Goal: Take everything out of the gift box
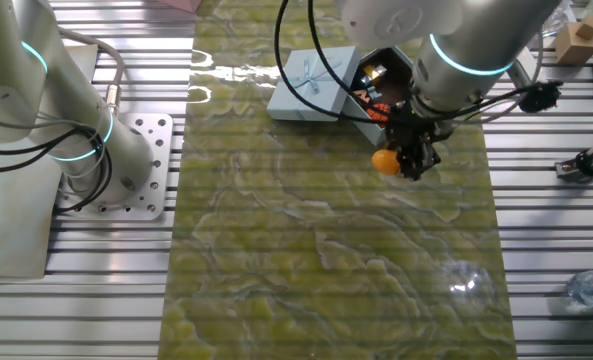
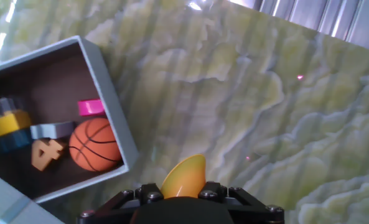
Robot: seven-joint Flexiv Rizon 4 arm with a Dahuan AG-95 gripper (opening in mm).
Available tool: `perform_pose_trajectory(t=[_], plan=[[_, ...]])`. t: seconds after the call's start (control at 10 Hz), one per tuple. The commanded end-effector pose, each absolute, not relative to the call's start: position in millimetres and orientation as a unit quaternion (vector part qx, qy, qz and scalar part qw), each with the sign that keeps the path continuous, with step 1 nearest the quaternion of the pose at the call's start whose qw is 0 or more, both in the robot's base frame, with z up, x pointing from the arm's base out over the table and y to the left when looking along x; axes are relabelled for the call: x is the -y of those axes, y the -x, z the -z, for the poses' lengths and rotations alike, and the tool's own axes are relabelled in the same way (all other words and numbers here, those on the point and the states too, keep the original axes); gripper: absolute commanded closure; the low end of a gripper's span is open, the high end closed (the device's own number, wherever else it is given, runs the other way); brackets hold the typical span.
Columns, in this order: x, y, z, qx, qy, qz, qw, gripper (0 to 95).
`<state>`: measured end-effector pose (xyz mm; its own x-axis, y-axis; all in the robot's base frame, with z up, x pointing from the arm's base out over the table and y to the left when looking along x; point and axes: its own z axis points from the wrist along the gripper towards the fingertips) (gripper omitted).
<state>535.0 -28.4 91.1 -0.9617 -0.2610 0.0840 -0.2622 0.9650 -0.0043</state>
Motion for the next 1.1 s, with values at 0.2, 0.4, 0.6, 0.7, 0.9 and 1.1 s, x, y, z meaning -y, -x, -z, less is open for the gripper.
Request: perform_pose_trajectory(t=[0.2,0.4,0.6,0.7,0.9,1.1], plan=[[30,-536,-89,0.993,-0.111,-0.008,0.043,95.0],[35,-538,-84,0.993,-0.105,-0.008,0.042,95.0],[38,-541,-79,0.994,-0.102,-0.007,0.041,95.0],[38,-541,-79,0.995,-0.097,-0.006,0.038,95.0],[38,-542,-78,0.996,-0.083,-0.006,0.019,95.0],[37,-542,-77,0.997,-0.076,-0.005,0.013,95.0]])
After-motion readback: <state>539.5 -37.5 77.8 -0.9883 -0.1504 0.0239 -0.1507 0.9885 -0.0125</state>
